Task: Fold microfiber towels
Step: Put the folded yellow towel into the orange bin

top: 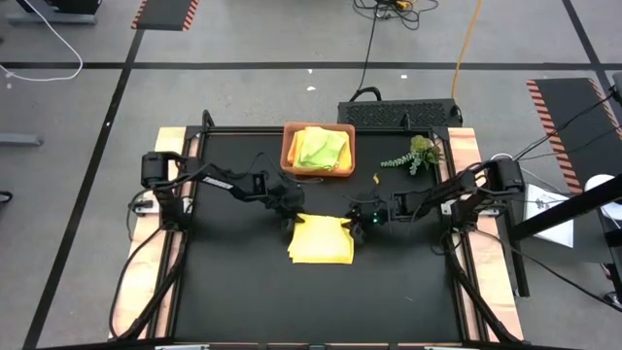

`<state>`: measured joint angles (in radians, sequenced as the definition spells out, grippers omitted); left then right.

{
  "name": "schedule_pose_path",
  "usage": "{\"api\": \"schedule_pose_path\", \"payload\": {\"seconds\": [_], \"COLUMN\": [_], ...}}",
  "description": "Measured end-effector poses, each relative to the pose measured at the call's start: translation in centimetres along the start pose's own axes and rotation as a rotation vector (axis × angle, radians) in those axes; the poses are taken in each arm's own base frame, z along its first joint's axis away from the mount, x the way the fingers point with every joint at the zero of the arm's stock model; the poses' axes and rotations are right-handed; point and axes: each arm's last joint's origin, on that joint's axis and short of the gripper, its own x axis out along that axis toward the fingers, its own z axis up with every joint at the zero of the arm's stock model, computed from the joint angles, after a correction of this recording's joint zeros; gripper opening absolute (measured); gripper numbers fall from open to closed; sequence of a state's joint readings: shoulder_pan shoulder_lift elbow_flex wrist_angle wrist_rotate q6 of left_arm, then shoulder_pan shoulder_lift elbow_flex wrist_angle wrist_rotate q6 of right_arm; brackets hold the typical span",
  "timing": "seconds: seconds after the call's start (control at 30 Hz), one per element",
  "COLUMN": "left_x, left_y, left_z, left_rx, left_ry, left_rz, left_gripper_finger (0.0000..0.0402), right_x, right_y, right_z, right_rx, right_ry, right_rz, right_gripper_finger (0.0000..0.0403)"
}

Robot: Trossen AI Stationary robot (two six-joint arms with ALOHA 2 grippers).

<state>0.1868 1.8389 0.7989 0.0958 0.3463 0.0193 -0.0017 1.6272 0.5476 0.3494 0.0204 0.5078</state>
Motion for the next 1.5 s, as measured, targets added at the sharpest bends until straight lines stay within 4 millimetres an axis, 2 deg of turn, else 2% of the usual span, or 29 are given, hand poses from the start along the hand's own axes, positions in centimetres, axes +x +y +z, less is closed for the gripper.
{"api": "schedule_pose_path", "payload": {"seconds": [0.13,0.3,0.37,0.47,0.67,0.83,0.97,1.1,1.23,1.37,1.5], "left_x": [0.2,-0.1,-0.7,-2.8,-8.2,-11.4,-12.7,-14.0,-15.8,-17.1,-16.8], "left_y": [-0.3,-1.0,-1.4,-2.2,-3.8,-3.9,-2.1,1.0,4.0,6.3,8.1], "left_z": [-0.1,0.1,0.4,1.0,3.5,4.8,5.2,5.6,5.4,4.7,4.0], "left_rx": [0.075,0.165,0.172,0.208,0.318,0.354,0.353,0.33,0.296,0.243,0.205], "left_ry": [0.015,0.018,0.01,0.0,-0.171,-0.3,-0.342,-0.394,-0.453,-0.491,-0.455], "left_rz": [0.064,0.099,0.106,0.176,0.394,0.525,0.603,0.696,0.694,0.646,0.681], "left_gripper_finger": [0.0136,0.002,0.0014,0.0008,0.0008,0.0007,0.0005,0.0008,0.0005,0.0009,0.0011], "right_x": [-0.3,-1.1,-1.7,-2.7,-5.3,-7.4,-8.6,-9.1,-9.2,-8.2,-5.8], "right_y": [0.1,0.4,0.6,0.9,0.9,-0.5,-3.0,-6.2,-9.1,-11.2,-12.8], "right_z": [0.2,0.4,0.9,2.0,4.7,7.2,8.5,9.4,10.2,11.4,13.0], "right_rx": [-0.033,-0.085,-0.115,-0.127,-0.174,-0.195,-0.157,-0.122,-0.092,-0.067,-0.082], "right_ry": [-0.006,-0.008,-0.045,-0.147,-0.407,-0.591,-0.661,-0.673,-0.693,-0.662,-0.592], "right_rz": [0.002,0.043,0.052,0.022,-0.029,-0.076,-0.168,-0.261,-0.228,-0.236,-0.259], "right_gripper_finger": [0.0145,0.0044,0.0013,0.0011,0.0004,0.0002,0.0001,0.0001,0.0001,0.0,0.0]}}
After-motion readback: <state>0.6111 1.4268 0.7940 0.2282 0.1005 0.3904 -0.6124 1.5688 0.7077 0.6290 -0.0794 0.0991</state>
